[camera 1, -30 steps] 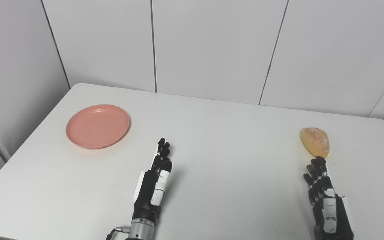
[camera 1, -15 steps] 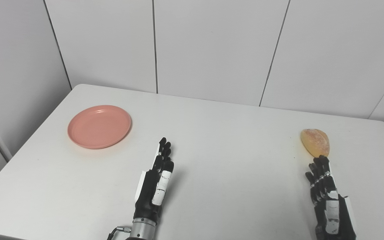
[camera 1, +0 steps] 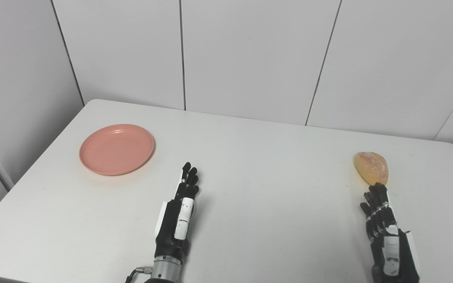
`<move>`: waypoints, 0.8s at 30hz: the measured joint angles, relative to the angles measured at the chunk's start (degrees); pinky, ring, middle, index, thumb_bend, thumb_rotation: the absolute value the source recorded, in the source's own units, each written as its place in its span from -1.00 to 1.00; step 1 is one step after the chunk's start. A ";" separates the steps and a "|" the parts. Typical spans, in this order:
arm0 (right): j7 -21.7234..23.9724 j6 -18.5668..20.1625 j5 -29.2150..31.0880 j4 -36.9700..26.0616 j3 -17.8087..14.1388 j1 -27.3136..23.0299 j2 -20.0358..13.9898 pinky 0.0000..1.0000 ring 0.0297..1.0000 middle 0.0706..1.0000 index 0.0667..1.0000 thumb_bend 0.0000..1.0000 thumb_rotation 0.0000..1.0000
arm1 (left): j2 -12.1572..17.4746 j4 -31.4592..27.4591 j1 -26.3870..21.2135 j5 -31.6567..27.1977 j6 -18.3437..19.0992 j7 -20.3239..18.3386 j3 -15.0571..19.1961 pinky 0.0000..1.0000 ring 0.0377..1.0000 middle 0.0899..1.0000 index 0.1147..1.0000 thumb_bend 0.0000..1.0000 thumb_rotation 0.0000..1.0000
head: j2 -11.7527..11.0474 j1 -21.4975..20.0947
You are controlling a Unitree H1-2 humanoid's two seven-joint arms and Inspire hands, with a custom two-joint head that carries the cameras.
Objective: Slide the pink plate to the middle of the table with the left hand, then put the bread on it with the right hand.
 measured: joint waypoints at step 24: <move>-0.59 7.60 -0.98 -0.22 0.00 -0.46 -1.49 1.00 0.99 0.99 0.98 0.56 1.00 | 12.33 -15.73 -11.27 -2.72 21.42 -4.57 11.60 1.00 0.93 0.97 1.00 0.83 0.95 | -2.37 1.14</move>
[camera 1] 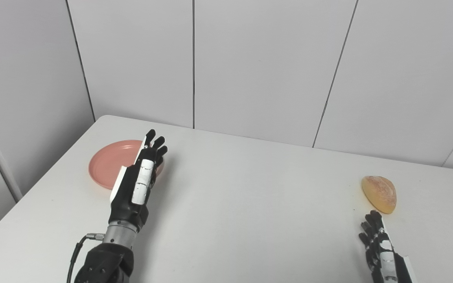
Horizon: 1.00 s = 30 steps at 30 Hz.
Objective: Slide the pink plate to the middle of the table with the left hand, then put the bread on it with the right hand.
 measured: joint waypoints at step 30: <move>0.10 1.38 0.41 0.71 -0.04 -0.55 -0.91 0.99 0.95 0.98 0.99 0.60 1.00 | 20.54 32.29 -16.15 -2.46 -14.38 -10.01 11.69 0.87 0.89 0.93 0.97 1.00 0.78 | 0.70 -0.17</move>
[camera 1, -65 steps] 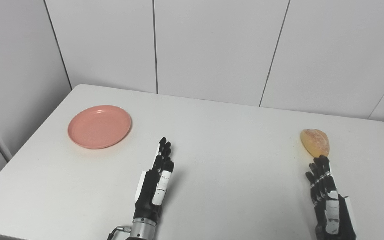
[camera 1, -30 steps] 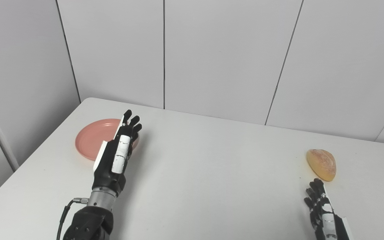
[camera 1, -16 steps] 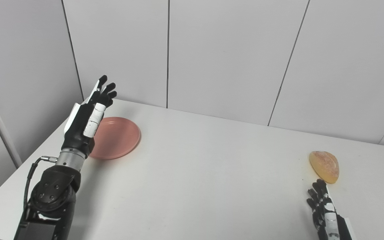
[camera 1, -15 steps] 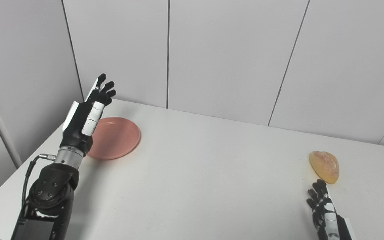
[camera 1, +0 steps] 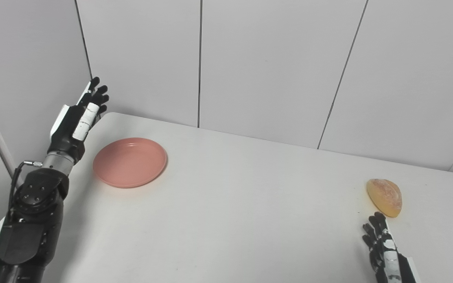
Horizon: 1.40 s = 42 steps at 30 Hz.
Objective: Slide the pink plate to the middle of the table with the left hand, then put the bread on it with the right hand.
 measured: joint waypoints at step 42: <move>-0.23 2.32 -1.01 -2.14 -0.32 1.36 -0.10 0.91 0.88 0.93 0.98 0.65 1.00 | 0.24 56.64 -16.75 -11.97 -17.59 -7.74 4.48 0.96 0.90 0.88 0.91 1.00 0.59 | 2.81 -1.67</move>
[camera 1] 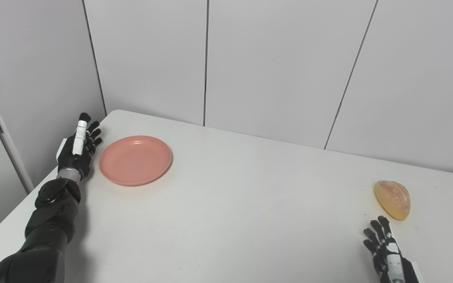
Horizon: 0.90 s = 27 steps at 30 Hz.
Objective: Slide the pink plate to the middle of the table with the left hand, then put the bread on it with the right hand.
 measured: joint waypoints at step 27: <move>-0.17 1.00 -0.56 -0.92 0.05 0.47 0.18 0.86 0.83 0.90 0.96 0.68 1.00 | -2.42 1.15 -0.21 0.66 -4.29 -4.01 -2.95 0.95 0.89 0.84 0.90 1.00 0.64 | 0.44 -1.23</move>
